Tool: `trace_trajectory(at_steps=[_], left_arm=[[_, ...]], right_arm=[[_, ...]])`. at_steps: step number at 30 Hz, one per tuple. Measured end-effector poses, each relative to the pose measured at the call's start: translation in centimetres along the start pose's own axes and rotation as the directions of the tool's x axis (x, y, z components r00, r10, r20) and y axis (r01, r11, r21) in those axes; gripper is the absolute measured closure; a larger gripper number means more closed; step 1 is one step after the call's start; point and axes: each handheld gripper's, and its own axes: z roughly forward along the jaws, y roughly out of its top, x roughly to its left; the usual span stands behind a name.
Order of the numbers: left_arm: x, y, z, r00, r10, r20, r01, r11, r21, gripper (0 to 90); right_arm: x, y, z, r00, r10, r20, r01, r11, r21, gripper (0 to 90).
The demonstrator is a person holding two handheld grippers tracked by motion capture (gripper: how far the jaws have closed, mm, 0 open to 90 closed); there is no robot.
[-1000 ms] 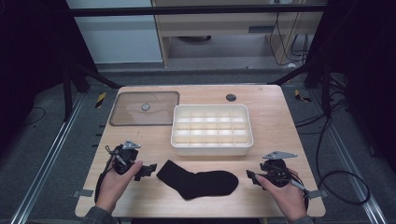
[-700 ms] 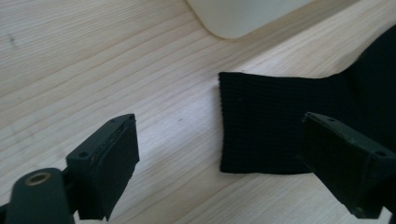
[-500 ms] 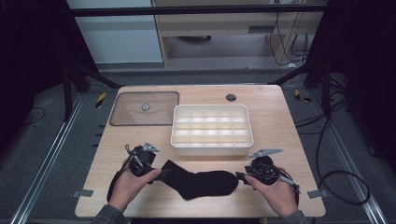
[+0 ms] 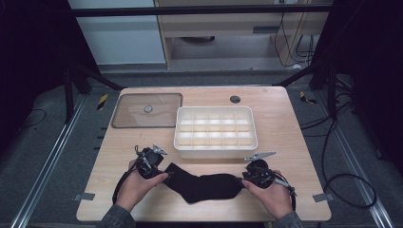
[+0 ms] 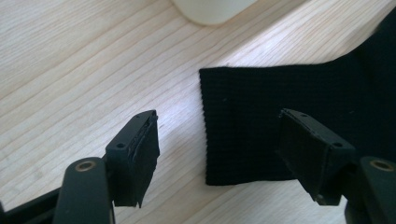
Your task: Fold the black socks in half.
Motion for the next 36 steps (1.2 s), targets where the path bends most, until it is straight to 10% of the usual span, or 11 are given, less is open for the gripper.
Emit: trace_trajectory(at_steps=[17,36], left_arm=[[0.3,-0.3,0.3,0.9999,-0.012,0.009,0.012,0.9999,0.003,31.3],[0.0,-0.4,1.5,0.9953,0.002,0.097,-0.01,0.997,0.076,60.8]], right_arm=[[0.5,-1.0,1.3,0.9995,-0.008,-0.032,0.009,0.999,0.05,78.7],[1.1,-0.9,1.4,0.9983,-0.058,-0.01,0.059,0.997,0.052,83.4]])
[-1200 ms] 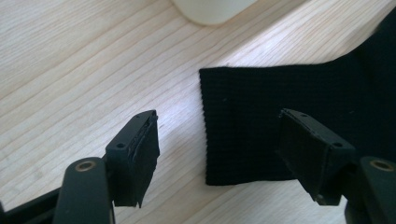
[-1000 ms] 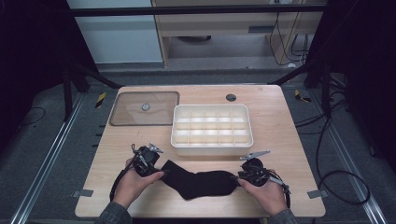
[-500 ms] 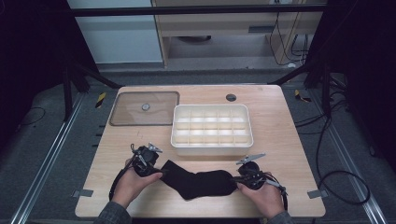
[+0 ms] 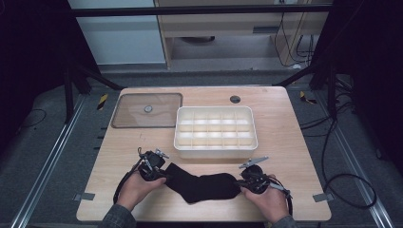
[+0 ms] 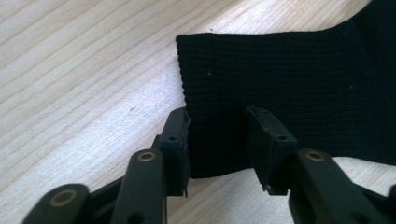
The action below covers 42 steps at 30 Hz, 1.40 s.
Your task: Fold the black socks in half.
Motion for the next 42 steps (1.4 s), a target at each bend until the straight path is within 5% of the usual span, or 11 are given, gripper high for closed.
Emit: trace_trajectory(at_steps=[9,18,42], left_arm=[[-0.2,-0.3,0.2,0.9994,-0.006,0.034,0.006,1.0,0.006,70.2],[-0.6,-0.3,0.0,0.9997,0.001,0.025,0.0,1.0,-0.005,77.7],[-1.4,1.0,-2.8,0.9981,0.061,-0.013,-0.062,0.9959,-0.067,79.2]], right_arm=[[0.0,0.1,0.0,0.9999,-0.009,0.006,0.009,1.0,0.005,83.5],[0.1,0.1,-0.1,0.9999,-0.016,0.004,0.015,1.0,0.005,84.2],[0.6,1.1,-1.0,0.9991,-0.04,-0.01,0.04,0.999,-0.022,84.3]])
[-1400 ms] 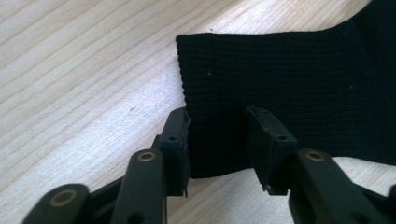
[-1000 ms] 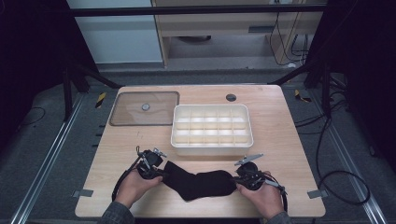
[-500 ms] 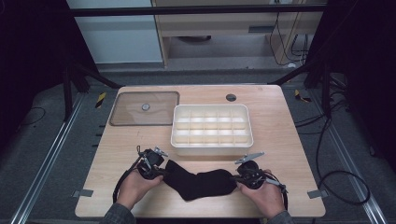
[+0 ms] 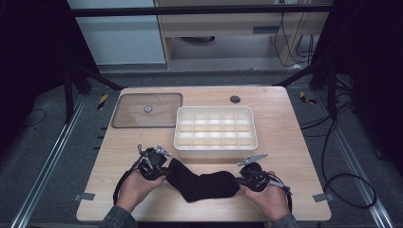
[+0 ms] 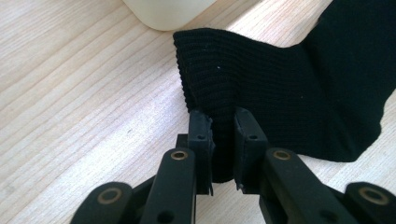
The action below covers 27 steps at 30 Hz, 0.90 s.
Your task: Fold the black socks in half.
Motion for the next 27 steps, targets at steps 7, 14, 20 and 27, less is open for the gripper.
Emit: trace_trajectory(at_steps=[7,14,20,27], left_arm=[[0.2,-0.1,-0.6,1.0,0.002,0.0,-0.002,1.0,-0.008,79.2],[0.0,0.1,-1.6,0.9999,0.014,-0.006,-0.014,0.9996,-0.026,79.3],[0.0,0.2,-2.5,0.9996,0.025,-0.013,-0.026,0.9989,-0.04,79.4],[0.3,0.1,-3.2,0.9995,0.025,-0.017,-0.026,0.9983,-0.051,79.4]], right_arm=[[0.3,0.2,0.1,1.0,-0.006,-0.008,0.006,1.0,0.006,84.3],[0.9,0.6,0.3,0.9997,-0.018,-0.015,0.018,1.0,-0.002,84.3],[1.6,1.1,0.6,0.9992,-0.033,-0.021,0.033,0.999,0.0,84.3],[2.4,1.8,1.1,0.9982,-0.051,-0.032,0.051,0.999,0.002,84.3]])
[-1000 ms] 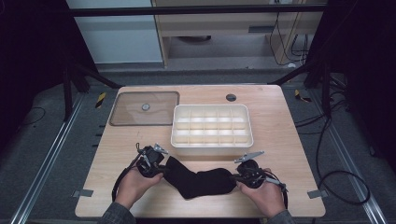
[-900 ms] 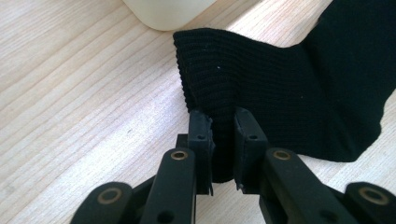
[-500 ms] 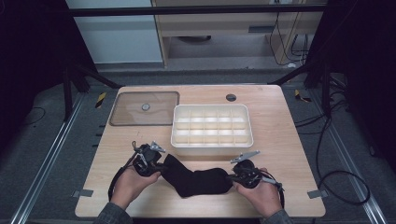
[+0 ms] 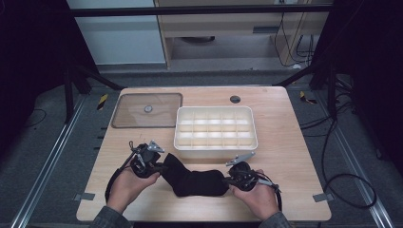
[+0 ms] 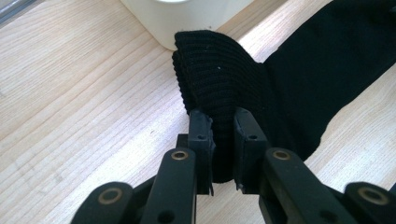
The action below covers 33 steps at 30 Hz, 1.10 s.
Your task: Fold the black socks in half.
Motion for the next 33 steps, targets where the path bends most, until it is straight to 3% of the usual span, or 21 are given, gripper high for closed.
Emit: trace_trajectory(at_steps=[21,33], left_arm=[[-1.7,1.2,-0.9,0.9989,0.042,0.021,-0.041,0.999,-0.02,79.5],[-2.6,1.8,-0.9,0.997,0.071,0.031,-0.071,0.9975,-0.006,79.4]], right_arm=[[0.8,1.8,1.0,0.9994,-0.011,-0.032,0.012,1.0,0.011,84.2],[1.0,2.3,1.6,0.9988,-0.008,-0.048,0.01,0.999,0.03,84.1]])
